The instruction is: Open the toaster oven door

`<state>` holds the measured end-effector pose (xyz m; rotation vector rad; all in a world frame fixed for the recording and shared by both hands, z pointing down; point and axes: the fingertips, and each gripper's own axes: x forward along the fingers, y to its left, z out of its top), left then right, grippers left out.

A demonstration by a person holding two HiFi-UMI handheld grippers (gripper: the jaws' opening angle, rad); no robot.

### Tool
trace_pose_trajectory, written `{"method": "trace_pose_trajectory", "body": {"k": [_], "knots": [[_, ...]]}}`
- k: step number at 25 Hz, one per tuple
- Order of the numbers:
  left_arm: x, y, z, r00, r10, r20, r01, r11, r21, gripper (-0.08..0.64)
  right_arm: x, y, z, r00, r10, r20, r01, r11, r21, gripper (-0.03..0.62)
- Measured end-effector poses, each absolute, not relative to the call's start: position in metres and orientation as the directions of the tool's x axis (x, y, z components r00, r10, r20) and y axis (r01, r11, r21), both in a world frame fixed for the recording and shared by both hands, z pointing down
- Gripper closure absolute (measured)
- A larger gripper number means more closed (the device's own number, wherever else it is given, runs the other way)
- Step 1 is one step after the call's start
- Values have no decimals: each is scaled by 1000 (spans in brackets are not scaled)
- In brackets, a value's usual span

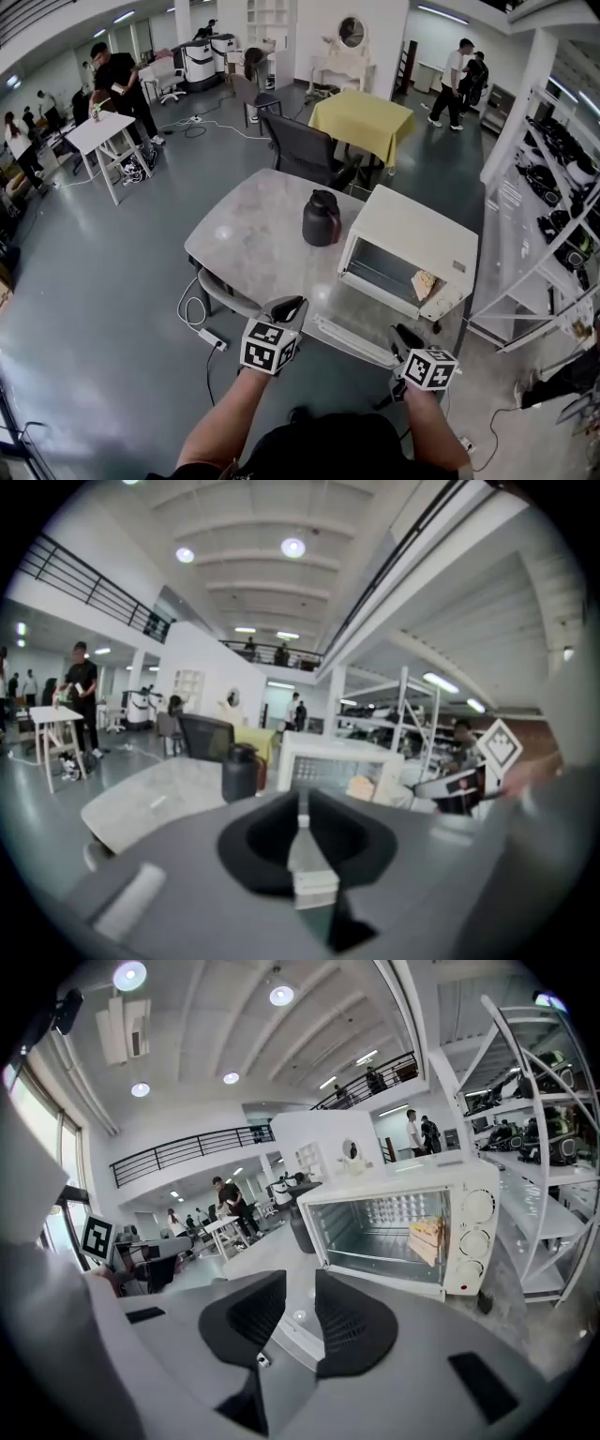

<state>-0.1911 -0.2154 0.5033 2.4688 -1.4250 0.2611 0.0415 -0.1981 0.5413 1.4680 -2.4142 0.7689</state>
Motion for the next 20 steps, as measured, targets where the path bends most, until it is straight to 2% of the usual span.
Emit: {"method": "trace_pose_trajectory", "body": {"k": [4, 10, 14, 20], "knots": [[-181, -200, 485, 524, -815, 247, -849, -478, 223, 522, 39, -198, 518, -547, -757, 358, -830, 434, -350, 502], [-157, -196, 458, 504, -844, 183, -862, -476, 176, 548, 56, -192, 494, -586, -751, 304, -805, 498, -323, 509], [-119, -192, 452, 529, -828, 183, -848, -509, 147, 549, 85, -184, 476, -600, -752, 272, -797, 534, -282, 525], [-96, -190, 456, 467, -862, 195, -882, -439, 172, 551, 121, -178, 464, -614, -752, 240, -785, 551, -282, 526]]}}
